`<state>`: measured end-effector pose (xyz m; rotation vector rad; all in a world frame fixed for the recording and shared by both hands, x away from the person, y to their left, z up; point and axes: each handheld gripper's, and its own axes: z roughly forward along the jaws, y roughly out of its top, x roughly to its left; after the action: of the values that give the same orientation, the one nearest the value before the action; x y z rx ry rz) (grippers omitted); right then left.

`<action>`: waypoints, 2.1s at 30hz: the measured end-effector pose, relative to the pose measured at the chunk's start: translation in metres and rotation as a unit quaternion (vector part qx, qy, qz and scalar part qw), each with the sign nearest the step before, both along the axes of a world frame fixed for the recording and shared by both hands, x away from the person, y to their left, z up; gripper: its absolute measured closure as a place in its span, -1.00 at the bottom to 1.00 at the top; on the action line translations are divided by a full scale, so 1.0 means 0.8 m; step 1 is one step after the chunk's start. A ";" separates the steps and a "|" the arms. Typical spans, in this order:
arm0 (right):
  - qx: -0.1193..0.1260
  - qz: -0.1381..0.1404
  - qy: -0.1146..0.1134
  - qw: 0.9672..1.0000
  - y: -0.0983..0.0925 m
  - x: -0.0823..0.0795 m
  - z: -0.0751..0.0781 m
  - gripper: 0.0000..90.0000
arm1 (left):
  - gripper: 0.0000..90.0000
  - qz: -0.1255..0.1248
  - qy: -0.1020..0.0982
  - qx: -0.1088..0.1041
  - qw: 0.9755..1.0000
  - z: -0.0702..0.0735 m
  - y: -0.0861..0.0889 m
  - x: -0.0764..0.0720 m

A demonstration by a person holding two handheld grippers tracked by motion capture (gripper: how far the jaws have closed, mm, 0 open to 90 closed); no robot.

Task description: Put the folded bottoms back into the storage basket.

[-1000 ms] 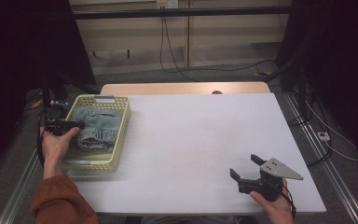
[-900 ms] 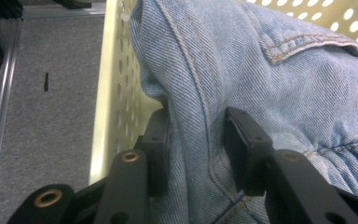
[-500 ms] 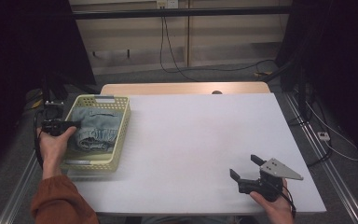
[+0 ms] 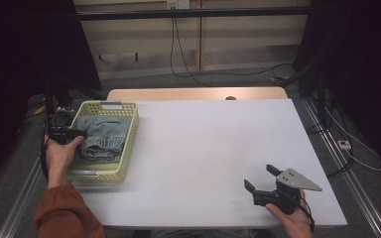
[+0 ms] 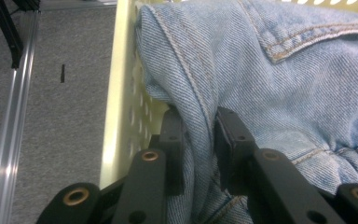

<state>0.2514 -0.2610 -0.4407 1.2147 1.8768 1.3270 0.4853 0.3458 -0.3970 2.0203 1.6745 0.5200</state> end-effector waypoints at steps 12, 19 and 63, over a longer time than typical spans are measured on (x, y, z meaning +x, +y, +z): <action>-0.001 0.001 0.000 1.000 0.000 0.000 0.000 -0.84 | 0.59 -0.026 0.022 0.032 0.999 -0.011 -0.011 0.005; 0.000 0.001 0.000 1.000 0.000 0.000 0.000 -0.84 | 0.59 -0.029 0.024 0.027 0.999 -0.013 -0.011 0.005; 0.000 0.003 0.003 1.000 0.000 0.000 0.000 -0.84 | -0.37 -0.052 -0.094 -0.051 0.993 0.019 0.001 -0.015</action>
<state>0.2516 -0.2607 -0.4408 1.2134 1.8866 1.3276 0.4733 0.3464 -0.3818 1.9100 1.4476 0.5578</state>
